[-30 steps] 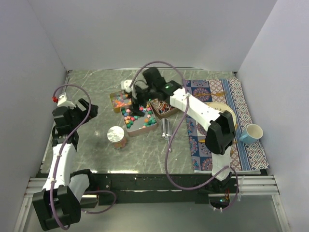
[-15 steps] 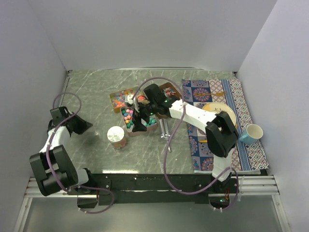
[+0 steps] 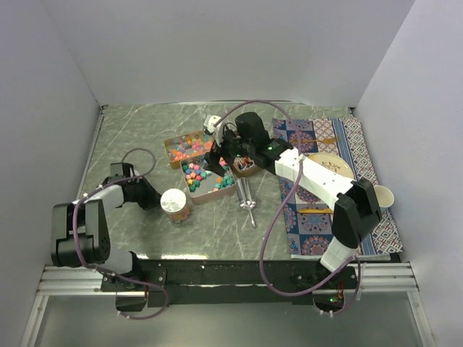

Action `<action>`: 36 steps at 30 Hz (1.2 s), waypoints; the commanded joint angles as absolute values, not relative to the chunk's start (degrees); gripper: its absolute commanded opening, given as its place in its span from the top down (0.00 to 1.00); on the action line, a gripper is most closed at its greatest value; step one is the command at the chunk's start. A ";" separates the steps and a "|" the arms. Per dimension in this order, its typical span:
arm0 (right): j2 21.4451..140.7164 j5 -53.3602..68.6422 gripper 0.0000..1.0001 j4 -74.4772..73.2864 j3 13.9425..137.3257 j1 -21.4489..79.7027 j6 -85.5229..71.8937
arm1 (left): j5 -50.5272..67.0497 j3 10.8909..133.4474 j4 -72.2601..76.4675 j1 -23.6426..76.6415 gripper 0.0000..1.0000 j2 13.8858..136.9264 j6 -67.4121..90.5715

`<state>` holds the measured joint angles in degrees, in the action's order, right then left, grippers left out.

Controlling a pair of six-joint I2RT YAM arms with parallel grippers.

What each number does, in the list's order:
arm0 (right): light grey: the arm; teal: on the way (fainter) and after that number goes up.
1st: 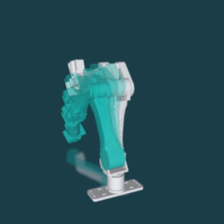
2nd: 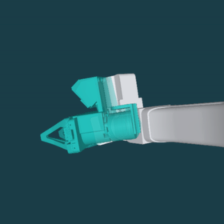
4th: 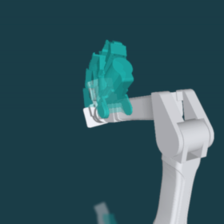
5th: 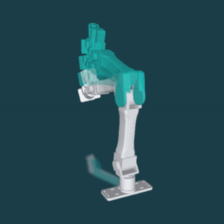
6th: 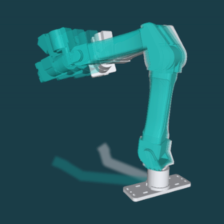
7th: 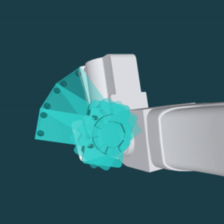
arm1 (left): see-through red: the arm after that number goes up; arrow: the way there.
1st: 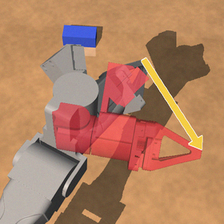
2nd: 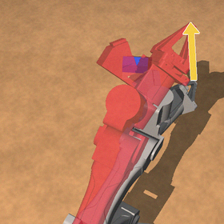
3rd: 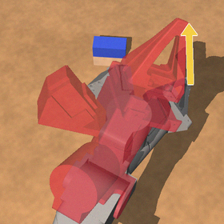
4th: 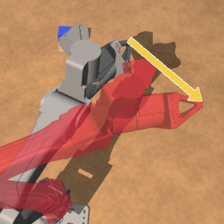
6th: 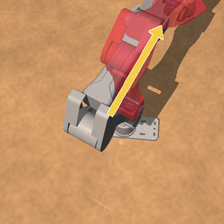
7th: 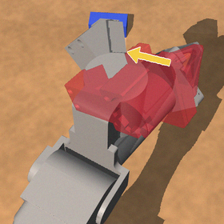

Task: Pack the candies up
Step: Move the packing bottle to the center of the board.

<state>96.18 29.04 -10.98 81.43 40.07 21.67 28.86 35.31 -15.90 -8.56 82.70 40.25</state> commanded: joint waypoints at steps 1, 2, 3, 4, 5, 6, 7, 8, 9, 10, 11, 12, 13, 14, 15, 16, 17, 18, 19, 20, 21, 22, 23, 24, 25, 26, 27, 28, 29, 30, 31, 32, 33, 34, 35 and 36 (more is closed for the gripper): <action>92.37 25.23 0.00 -9.14 79.02 38.67 20.13 | 30.76 34.81 -10.72 -5.81 0.99 83.85 41.22; 92.11 25.05 0.00 -9.14 78.67 38.41 20.21 | 30.76 34.11 -10.46 -4.76 0.99 83.85 41.74; 91.59 24.87 0.00 -9.14 77.97 38.23 20.39 | 31.11 33.58 -10.28 -3.96 0.99 83.33 42.01; 91.32 24.70 0.00 -9.14 77.61 38.06 20.39 | 31.03 33.14 -10.37 -3.43 0.99 82.80 42.19; 91.06 24.52 0.00 -8.97 77.26 37.80 20.65 | 30.85 31.92 -10.46 -1.77 0.99 82.10 42.45; 90.53 24.35 0.00 -8.88 76.56 37.53 20.83 | 30.59 31.12 -10.46 -0.97 0.99 80.61 42.71; 90.35 24.26 0.00 -8.88 76.29 37.36 20.83 | 30.24 30.33 -10.11 -0.44 0.99 79.90 43.24; 90.00 23.74 0.00 -9.05 75.94 37.18 21.18 | 30.15 28.76 -9.93 1.39 0.99 79.20 44.98; 89.56 23.56 0.00 -9.05 75.42 36.74 21.44 | 30.15 27.96 -9.67 2.02 0.99 78.06 46.04; 89.21 23.38 0.00 -9.23 75.15 36.56 21.71 | 30.32 27.34 -9.49 2.63 0.99 77.70 47.79; 88.86 22.86 0.00 -9.58 74.97 36.30 22.49 | 29.97 26.64 -10.36 3.68 0.99 77.43 48.77; 88.25 22.59 0.00 -9.75 74.54 35.86 22.76 | 29.54 26.46 -11.24 4.13 0.99 77.00 49.56; 87.89 22.41 0.00 -9.93 74.36 35.69 23.20 | 28.92 26.37 -12.12 4.57 0.99 76.91 50.79; 87.54 22.06 0.00 -10.11 73.83 35.42 23.73 | 28.39 25.93 -12.56 5.61 0.99 76.90 51.41; 86.84 21.80 0.00 -10.11 73.39 35.07 23.90 | 27.95 25.58 -12.22 6.06 0.99 76.82 52.20; 86.49 21.62 0.00 -10.02 72.95 34.72 23.99 | 27.60 25.14 -11.61 6.67 0.99 76.82 53.86; 86.05 21.45 0.00 -9.76 71.82 34.54 24.17 | 26.64 24.09 -10.73 8.07 0.99 76.90 54.75; 85.09 21.27 0.00 -9.67 71.20 34.45 24.26 | 26.28 23.56 -9.16 8.61 0.99 76.99 55.63; 84.56 21.10 0.00 -9.75 70.67 34.19 24.34 | 24.97 23.29 -10.53 8.70 0.99 76.82 56.85; 83.59 21.01 0.00 -9.58 69.45 34.19 24.78 | 20.61 25.29 -13.85 7.66 0.99 76.38 56.60; 83.06 20.92 0.00 -9.58 68.91 34.10 24.79 | 19.26 26.36 -19.54 6.43 0.99 74.90 55.73; 82.53 21.00 0.00 -9.84 68.47 33.84 24.87 | 18.73 26.98 -21.86 5.02 0.99 73.75 55.11; 82.01 21.09 0.00 -10.28 68.12 33.75 25.05 | 18.11 28.29 -24.84 2.57 0.99 72.61 55.37; 81.74 21.27 0.00 -10.63 68.03 33.75 25.05 | 14.63 29.43 -32.88 2.11 0.99 71.55 55.46; 81.48 21.36 0.00 -10.72 68.03 33.66 25.22 | 13.37 30.31 -35.48 2.11 0.99 71.11 55.20; 81.21 21.36 0.00 -10.81 68.03 33.66 25.22 | 11.79 31.37 -37.60 2.11 0.99 70.32 54.85; 81.12 21.44 0.00 -10.81 68.20 33.66 25.14 | 10.04 31.46 -38.40 2.11 0.99 68.66 54.41; 81.04 21.53 0.00 -10.90 68.46 33.75 25.14 | 9.93 31.12 -38.06 2.11 0.99 68.21 53.97; 81.04 21.62 0.00 -11.07 68.90 33.66 25.22 | 10.45 29.63 -37.27 2.20 0.99 68.12 54.05; 81.12 21.62 0.00 -10.99 68.99 33.66 25.31 | 13.42 28.75 -35.87 2.28 0.99 68.03 54.57; 81.12 21.62 0.00 -11.16 69.08 33.75 25.66 | 14.84 27.96 -31.86 3.68 0.99 67.94 55.19; 81.12 21.62 0.00 -11.60 69.43 33.75 25.84 | 15.29 27.17 -31.12 4.56 0.99 67.94 55.72; 81.30 21.62 0.00 -11.78 69.52 33.75 26.10 | 15.38 27.07 -30.94 5.27 0.99 67.85 55.98; 81.30 21.62 0.00 -11.86 69.61 33.66 26.28 | 15.55 26.98 -30.94 5.97 0.99 67.68 56.25; 81.12 21.62 0.00 -11.87 69.44 33.66 26.37 | 15.64 26.55 -30.59 7.54 0.99 67.50 56.34; 81.12 21.62 0.00 -11.87 69.35 33.58 26.45 | 15.82 26.46 -30.41 8.43 0.99 67.59 56.34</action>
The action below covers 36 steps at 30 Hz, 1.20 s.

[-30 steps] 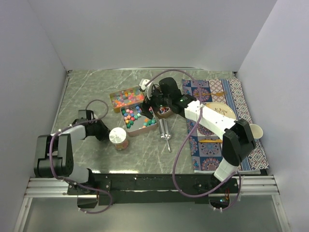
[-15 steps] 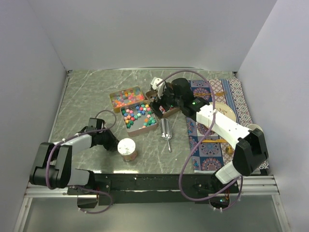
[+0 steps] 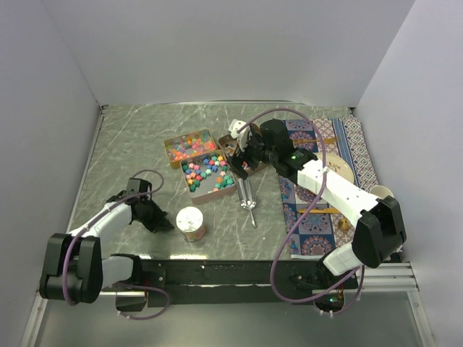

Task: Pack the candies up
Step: Move the packing bottle to the center of the board.

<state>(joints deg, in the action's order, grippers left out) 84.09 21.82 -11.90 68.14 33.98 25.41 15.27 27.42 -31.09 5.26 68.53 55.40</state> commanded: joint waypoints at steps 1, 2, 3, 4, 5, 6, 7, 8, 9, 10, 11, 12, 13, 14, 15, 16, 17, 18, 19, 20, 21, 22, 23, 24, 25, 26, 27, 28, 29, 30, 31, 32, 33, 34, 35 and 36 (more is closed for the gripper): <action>81.04 21.71 0.00 -11.87 69.17 33.66 26.46 | 17.82 26.19 -29.63 9.57 0.99 67.76 56.77; 81.04 21.80 0.00 -11.69 68.91 33.49 26.46 | 19.06 25.58 -26.14 10.19 0.99 67.94 57.04; 80.95 21.80 0.00 -11.60 68.73 33.57 26.46 | 20.12 25.40 -24.45 11.15 0.99 68.11 57.30; 80.69 21.71 0.00 -11.69 68.56 33.49 26.37 | 21.26 25.23 -22.69 12.12 0.99 68.12 58.09; 80.34 21.62 0.00 -11.69 68.21 33.49 26.19 | 22.75 24.88 -21.02 13.96 0.99 68.12 58.36; 79.98 21.45 0.00 -11.86 67.94 33.40 26.37 | 23.20 24.61 -18.05 14.84 0.99 67.94 58.62; 79.72 21.36 0.00 -11.95 67.85 33.14 26.63 | 23.73 24.00 -16.45 16.42 0.99 67.77 58.88; 79.02 21.18 0.00 -12.04 67.24 32.96 26.72 | 24.34 23.73 -14.96 17.31 0.99 67.68 59.15; 78.67 21.01 0.00 -12.13 66.98 32.78 26.72 | 24.52 23.38 -11.37 18.10 0.99 67.59 59.50; 78.58 20.92 0.00 -12.30 66.71 32.44 26.98 | 24.78 22.86 -9.42 19.93 0.99 67.41 60.29; 78.05 20.74 0.00 -12.48 66.01 32.08 26.98 | 24.79 22.68 -7.14 20.91 0.99 67.33 60.73; 77.87 20.74 0.00 -12.48 65.83 31.91 27.07 | 24.18 22.59 -5.29 22.05 0.99 67.41 61.34; 77.78 20.83 0.00 -12.57 65.57 31.64 26.98 | 23.73 22.59 -2.23 23.80 0.99 67.59 62.48; 77.44 20.83 0.00 -12.74 65.31 31.38 26.98 | 23.21 22.67 -1.33 24.25 0.99 67.76 63.01; 77.43 20.92 0.00 -12.83 65.22 31.12 26.98 | 22.16 22.76 -0.71 24.61 0.99 67.94 63.45; 77.17 20.92 0.00 -12.92 65.13 31.03 27.24 | 21.54 22.85 -0.53 24.70 0.99 68.11 63.81; 77.08 20.83 0.00 -12.92 64.95 31.03 27.33 | 21.10 22.68 -0.53 24.78 0.99 68.12 63.90; 76.99 20.74 0.00 -13.01 64.78 30.85 27.51 | 20.57 22.50 -0.53 24.79 0.88 67.68 64.07; 76.91 20.57 0.00 -13.09 64.78 30.85 28.03 | 18.30 22.67 -1.14 24.70 0.65 67.15 63.90; 76.90 20.13 0.00 -13.53 64.78 30.76 28.30 | 16.28 22.85 -5.84 24.61 0.17 66.28 63.64; 76.90 20.04 0.00 -14.14 65.04 30.59 28.56 | 15.22 22.50 -6.76 24.44 0.11 62.79 63.20; 76.99 19.87 0.00 -14.85 65.30 30.59 29.52 | 15.12 20.32 -6.59 24.17 0.08 60.32 62.41; 77.17 19.52 0.00 -16.94 66.26 30.59 30.14 | 13.73 19.61 -10.33 24.26 0.00 55.42 62.14; 77.52 19.34 0.00 -18.01 66.79 30.50 30.84 | 11.54 19.16 -13.16 24.34 0.03 53.37 62.49; 77.78 18.99 0.00 -18.80 67.93 30.41 31.72 | 8.38 17.68 -15.45 24.35 0.04 51.44 62.40; 78.57 18.55 0.00 -20.29 68.55 30.32 31.99 | 7.48 17.14 -16.77 24.35 0.04 48.37 61.18; 79.18 18.02 0.00 -21.00 69.25 30.32 32.17 | 6.34 16.70 -17.66 24.43 0.04 46.95 60.30; 79.62 17.84 0.00 -21.35 70.56 30.15 32.08 | 5.37 16.61 -18.19 25.13 0.04 45.89 60.99; 80.59 17.67 0.00 -21.62 71.10 30.06 32.08 | 5.97 16.79 -18.45 25.22 0.04 44.14 61.34; 81.29 17.32 0.00 -21.80 71.54 29.97 32.08 | 6.24 16.96 -19.59 25.49 0.04 43.08 61.61; 82.34 17.14 0.00 -21.88 72.33 30.06 32.60 | 6.07 16.96 -19.86 29.40 0.04 41.94 61.18; 82.96 17.05 0.00 -22.15 72.94 29.97 32.96 | 3.98 17.31 -20.47 32.40 0.04 39.23 60.74; 83.58 16.70 0.00 -22.58 73.65 30.06 33.22 | 3.69 17.40 -20.39 35.22 0.04 38.33 60.04; 84.72 16.35 0.00 -22.94 75.48 30.06 33.66 | 3.34 17.23 -20.04 39.51 0.04 37.89 59.77; 85.34 16.09 0.00 -24.07 76.80 30.15 33.84 | 3.08 17.14 -19.87 40.86 0.04 38.66 59.68; 85.86 15.74 0.00 -24.95 78.12 30.06 34.10 | 3.16 17.23 -19.95 41.65 0.04 39.37 59.68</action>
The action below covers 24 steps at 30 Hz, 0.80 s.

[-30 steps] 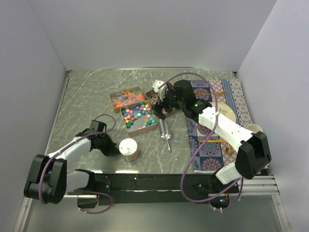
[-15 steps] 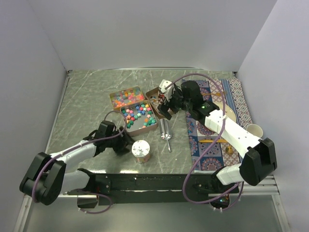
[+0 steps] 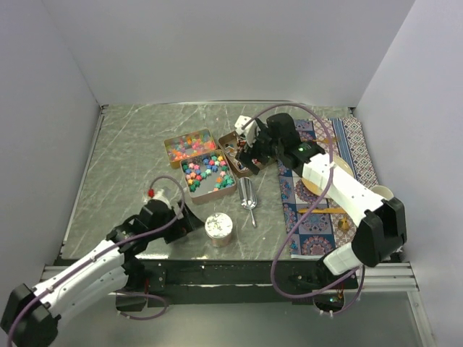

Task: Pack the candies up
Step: Move the packing bottle to the center of the board.

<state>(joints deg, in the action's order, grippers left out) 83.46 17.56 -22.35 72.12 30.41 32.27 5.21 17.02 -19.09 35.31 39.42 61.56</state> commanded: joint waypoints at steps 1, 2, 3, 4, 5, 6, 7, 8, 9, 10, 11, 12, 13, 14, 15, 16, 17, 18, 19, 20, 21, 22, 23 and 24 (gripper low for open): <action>86.74 15.21 0.00 -26.44 80.66 29.97 34.10 | 3.34 16.79 -18.73 42.70 0.04 39.90 59.42; 86.92 15.21 0.00 -27.15 81.73 29.97 34.19 | 2.90 16.53 -18.20 43.24 0.04 40.42 59.24; 86.92 15.29 0.00 -27.77 82.52 29.97 34.36 | 2.20 16.18 -17.41 43.50 0.04 41.04 59.06; 86.40 15.55 0.00 -28.56 83.23 29.97 34.80 | 2.20 15.30 -14.79 43.51 0.03 41.91 58.54; 85.96 15.56 0.00 -28.48 83.06 29.88 34.98 | 2.02 15.29 -14.77 43.24 0.04 44.19 58.36; 85.26 15.56 0.00 -28.30 82.62 29.97 35.15 | 2.02 15.47 -15.11 42.81 0.04 45.17 58.53; 83.95 15.47 0.00 -27.43 81.31 29.88 34.81 | 2.11 15.99 -15.20 42.72 0.04 46.05 58.19; 83.33 15.73 0.00 -27.07 80.52 29.80 34.46 | 2.28 16.34 -16.25 42.71 0.03 47.10 58.10; 82.71 16.25 0.00 -26.81 79.64 29.53 34.19 | 3.42 16.43 -15.30 42.89 0.03 47.37 56.44; 81.57 16.96 0.00 -26.20 77.98 29.36 34.02 | 4.99 16.26 -14.16 43.67 0.03 47.63 55.56; 81.13 17.75 0.00 -26.10 77.26 29.09 33.93 | 5.79 16.09 -12.06 44.73 0.03 48.59 54.85; 80.95 18.10 0.00 -26.02 76.73 29.09 34.01 | 6.58 15.65 -10.56 46.13 0.04 48.78 53.28; 80.77 18.37 0.00 -26.10 76.38 29.00 33.93 | 5.63 15.04 -9.50 49.88 0.04 48.61 52.74; 80.77 18.54 0.00 -26.10 76.29 28.74 33.66 | 5.28 14.51 -8.54 51.75 0.04 47.65 52.30; 80.77 18.98 0.00 -26.02 76.12 28.48 32.79 | 5.01 14.24 -8.35 53.59 0.04 47.81 52.29; 80.60 19.25 0.00 -25.93 76.03 27.78 32.44 | 4.84 14.33 -8.35 55.61 0.04 47.90 52.03; 80.51 19.77 0.00 -25.93 75.94 27.51 32.17 | 4.75 14.50 -8.44 55.90 0.03 48.25 51.68; 80.33 20.56 0.00 -25.67 75.76 27.25 31.91 | 4.49 14.59 -8.87 56.33 0.03 48.60 51.68; 80.16 20.74 0.00 -25.23 75.24 26.81 31.64 | 3.96 14.68 -9.57 56.86 0.03 48.95 52.03; 80.07 20.83 0.00 -25.05 74.97 26.55 31.55 | 3.26 14.76 -10.02 56.95 0.03 50.00 52.38; 80.07 21.18 0.00 -25.05 74.88 26.37 31.55 | 3.25 14.68 -9.06 57.04 0.03 50.62 52.03; 79.89 21.27 0.00 -25.22 75.06 26.28 31.55 | 3.16 14.68 -8.01 57.04 0.03 51.32 51.68; 79.89 21.36 0.00 -25.49 75.15 25.76 31.64 | 3.08 14.85 -6.69 57.04 0.03 52.89 51.07; 79.72 21.44 0.00 -25.40 75.06 25.49 31.47 | 1.16 15.98 -4.77 57.56 0.04 53.52 48.72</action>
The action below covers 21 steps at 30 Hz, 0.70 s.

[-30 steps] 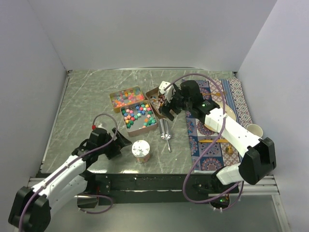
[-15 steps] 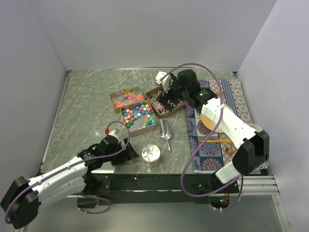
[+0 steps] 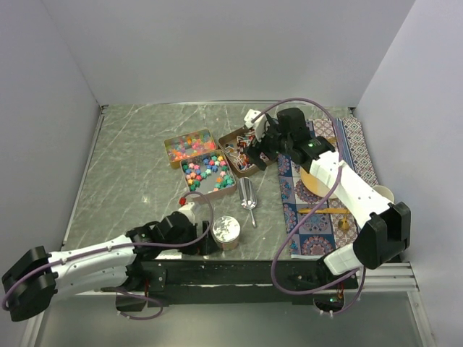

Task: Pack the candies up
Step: Move the packing bottle to the center of the board.

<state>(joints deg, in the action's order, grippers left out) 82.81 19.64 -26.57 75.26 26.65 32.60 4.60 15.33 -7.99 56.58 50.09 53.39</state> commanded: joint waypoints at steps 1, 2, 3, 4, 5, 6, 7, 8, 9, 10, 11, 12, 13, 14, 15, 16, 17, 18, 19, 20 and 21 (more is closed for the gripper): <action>79.28 21.88 0.00 -25.57 74.80 25.23 31.64 | 0.19 16.61 -1.18 59.31 0.03 55.27 46.69; 79.02 22.15 0.00 -25.58 74.71 24.62 31.55 | -1.56 17.13 1.90 59.94 0.04 56.15 41.10; 78.84 22.50 0.00 -25.49 74.45 24.44 31.64 | -6.45 17.92 3.50 60.64 0.03 57.12 39.65; 78.75 23.11 0.00 -25.66 74.53 24.09 31.73 | -6.68 18.10 7.17 60.73 0.04 60.44 38.07; 78.84 23.38 0.00 -25.93 74.62 23.73 31.90 | -5.72 18.28 8.69 61.08 0.04 62.03 35.71; 79.01 23.64 0.00 -26.10 75.05 23.64 32.25 | -6.76 17.41 9.92 62.74 0.04 62.92 35.68; 79.27 24.08 0.00 -26.71 75.41 23.56 32.52 | -7.20 16.36 12.02 63.62 0.04 63.02 35.60; 79.28 24.26 0.00 -26.81 75.76 23.29 32.78 | -7.73 15.39 16.74 64.85 0.04 63.10 33.51; 79.19 24.34 0.00 -26.89 76.02 22.94 33.22 | -9.13 14.16 18.70 66.95 0.04 63.54 32.53; 79.28 24.52 0.00 -26.81 76.03 22.77 33.48 | -10.27 13.63 20.55 67.32 0.04 65.11 31.21; 79.02 24.96 0.00 -26.63 75.94 22.42 33.83 | -10.89 13.36 23.70 67.59 0.04 66.17 28.94; 78.84 25.40 0.00 -26.54 75.33 21.80 34.45 | -11.68 13.62 24.77 68.02 0.04 67.40 27.96; 78.92 26.01 0.00 -26.89 75.06 21.54 34.89 | -11.52 13.62 26.35 68.46 0.04 70.11 26.47; 78.93 27.84 0.00 -27.42 74.80 21.27 35.50 | -12.30 13.62 31.15 69.08 0.04 71.70 23.41; 79.27 28.91 0.00 -28.03 74.10 20.75 36.46 | -13.44 13.80 33.38 70.04 0.04 73.37 22.07; 79.28 30.22 0.00 -28.65 73.57 19.87 36.56 | -14.40 14.32 35.66 70.05 0.04 78.00 20.93; 79.45 31.54 0.00 -29.17 73.13 19.34 36.74 | -15.20 15.11 37.25 70.05 0.03 80.83 19.44; 79.63 34.60 0.00 -29.96 72.34 19.07 37.26 | -16.08 17.03 39.70 70.05 0.03 83.56 19.16; 79.63 36.02 0.00 -31.36 71.90 18.90 38.05 | -16.52 17.66 41.81 70.14 0.04 88.98 18.55; 79.37 37.08 0.00 -31.81 71.29 18.90 39.01 | -16.61 18.01 44.01 70.05 0.04 91.56 17.59; 78.67 38.22 0.00 -31.99 69.89 18.90 40.76 | -16.79 18.10 48.73 70.05 0.04 93.67 17.23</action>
